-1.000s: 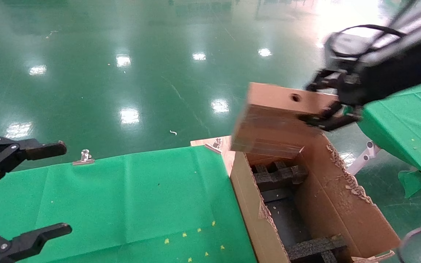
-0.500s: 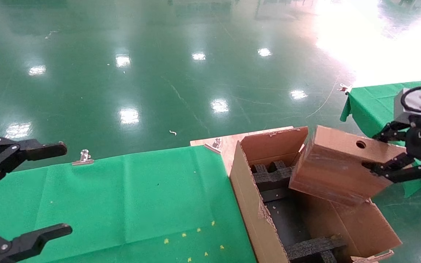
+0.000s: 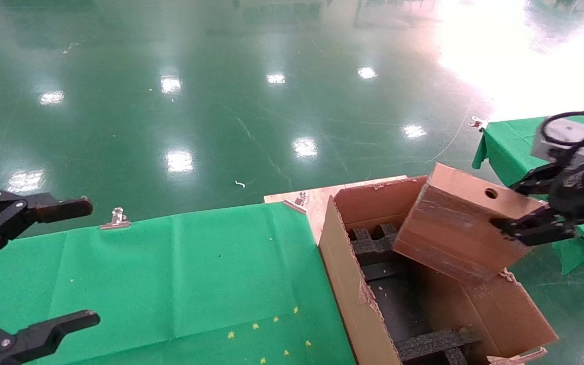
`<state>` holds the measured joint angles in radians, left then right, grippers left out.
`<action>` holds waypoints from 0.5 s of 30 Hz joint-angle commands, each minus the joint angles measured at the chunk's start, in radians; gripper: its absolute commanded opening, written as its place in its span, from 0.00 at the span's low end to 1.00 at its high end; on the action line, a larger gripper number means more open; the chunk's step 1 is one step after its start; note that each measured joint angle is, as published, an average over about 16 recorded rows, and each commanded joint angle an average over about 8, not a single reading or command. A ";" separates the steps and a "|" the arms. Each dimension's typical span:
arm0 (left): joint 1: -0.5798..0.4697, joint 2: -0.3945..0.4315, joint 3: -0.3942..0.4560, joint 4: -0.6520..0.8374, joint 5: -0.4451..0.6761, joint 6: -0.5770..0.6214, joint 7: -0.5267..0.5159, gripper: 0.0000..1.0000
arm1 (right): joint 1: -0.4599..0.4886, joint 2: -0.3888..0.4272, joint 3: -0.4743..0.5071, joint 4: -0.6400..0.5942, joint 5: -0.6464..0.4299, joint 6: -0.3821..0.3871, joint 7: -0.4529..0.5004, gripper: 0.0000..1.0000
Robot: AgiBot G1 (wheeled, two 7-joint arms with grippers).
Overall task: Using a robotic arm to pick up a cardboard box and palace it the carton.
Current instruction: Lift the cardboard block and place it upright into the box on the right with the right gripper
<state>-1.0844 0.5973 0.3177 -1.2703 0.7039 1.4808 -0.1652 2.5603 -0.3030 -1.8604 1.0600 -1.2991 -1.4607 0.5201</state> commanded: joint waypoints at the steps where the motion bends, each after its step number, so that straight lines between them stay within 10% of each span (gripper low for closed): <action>1: 0.000 0.000 0.000 0.000 0.000 0.000 0.000 1.00 | -0.016 0.015 -0.007 0.028 0.006 0.040 0.077 0.00; 15: 0.000 0.000 0.000 0.000 0.000 0.000 0.000 1.00 | -0.057 0.113 -0.069 0.298 -0.222 0.219 0.639 0.00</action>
<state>-1.0845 0.5971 0.3181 -1.2701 0.7035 1.4807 -0.1649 2.5050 -0.1918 -1.9251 1.3482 -1.4971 -1.2460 1.1262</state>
